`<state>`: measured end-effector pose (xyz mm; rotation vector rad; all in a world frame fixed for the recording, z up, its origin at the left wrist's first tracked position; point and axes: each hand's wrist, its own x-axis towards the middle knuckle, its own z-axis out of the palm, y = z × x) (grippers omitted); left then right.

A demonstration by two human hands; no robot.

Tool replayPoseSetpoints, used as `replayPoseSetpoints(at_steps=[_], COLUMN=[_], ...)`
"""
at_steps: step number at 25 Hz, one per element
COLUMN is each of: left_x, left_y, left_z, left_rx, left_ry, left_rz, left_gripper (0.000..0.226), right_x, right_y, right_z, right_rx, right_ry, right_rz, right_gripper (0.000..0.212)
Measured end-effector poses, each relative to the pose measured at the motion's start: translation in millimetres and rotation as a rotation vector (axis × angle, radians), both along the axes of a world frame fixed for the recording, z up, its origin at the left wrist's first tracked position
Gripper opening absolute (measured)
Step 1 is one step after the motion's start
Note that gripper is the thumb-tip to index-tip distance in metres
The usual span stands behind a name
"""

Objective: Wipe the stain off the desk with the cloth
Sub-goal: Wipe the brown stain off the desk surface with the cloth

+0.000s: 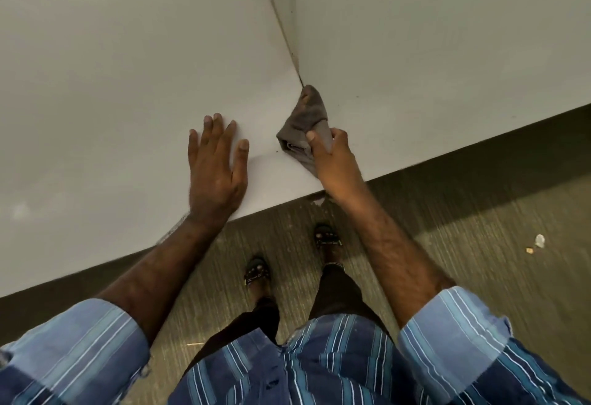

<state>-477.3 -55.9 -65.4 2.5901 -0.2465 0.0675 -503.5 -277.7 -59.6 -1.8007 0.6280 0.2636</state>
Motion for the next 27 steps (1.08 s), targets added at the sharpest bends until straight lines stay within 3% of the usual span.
replayPoseSetpoints(at_steps=[6, 10, 13, 19, 23, 27], left_x=[-1.2, -6.4, -10.6, -18.3, -15.0, -10.8], left_y=[15.3, 50.7, 94.1, 155.4, 175.6, 194.6], left_z=[1.4, 5.4, 1.2, -9.2, -3.8, 1.1], left_rx=[-0.263, -0.22, -0.115, -0.016, 0.003, 0.072], left_ry=[0.0, -0.045, -0.077, -0.07, -0.089, -0.091], left_rz=[0.011, -0.113, -0.18, -0.183, -0.145, -0.083], left_gripper=[0.055, 0.056, 0.056, 0.059, 0.059, 0.065], right_x=[-76.1, -84.6, -87.5, -136.2, -154.5, -92.3], right_y=[38.5, 100.2, 162.6, 220.8, 168.5, 87.8], right_z=[1.1, -2.2, -0.9, 30.9, 79.2, 93.4], right_rx=[0.04, 0.182, 0.114, -0.056, -0.248, -0.574], right_ry=[0.011, 0.065, 0.152, 0.129, -0.081, -0.255], right_rz=[-0.394, -0.672, -0.561, 0.003, -0.051, -0.193], right_gripper=[0.043, 0.042, 0.048, 0.05, 0.049, 0.042])
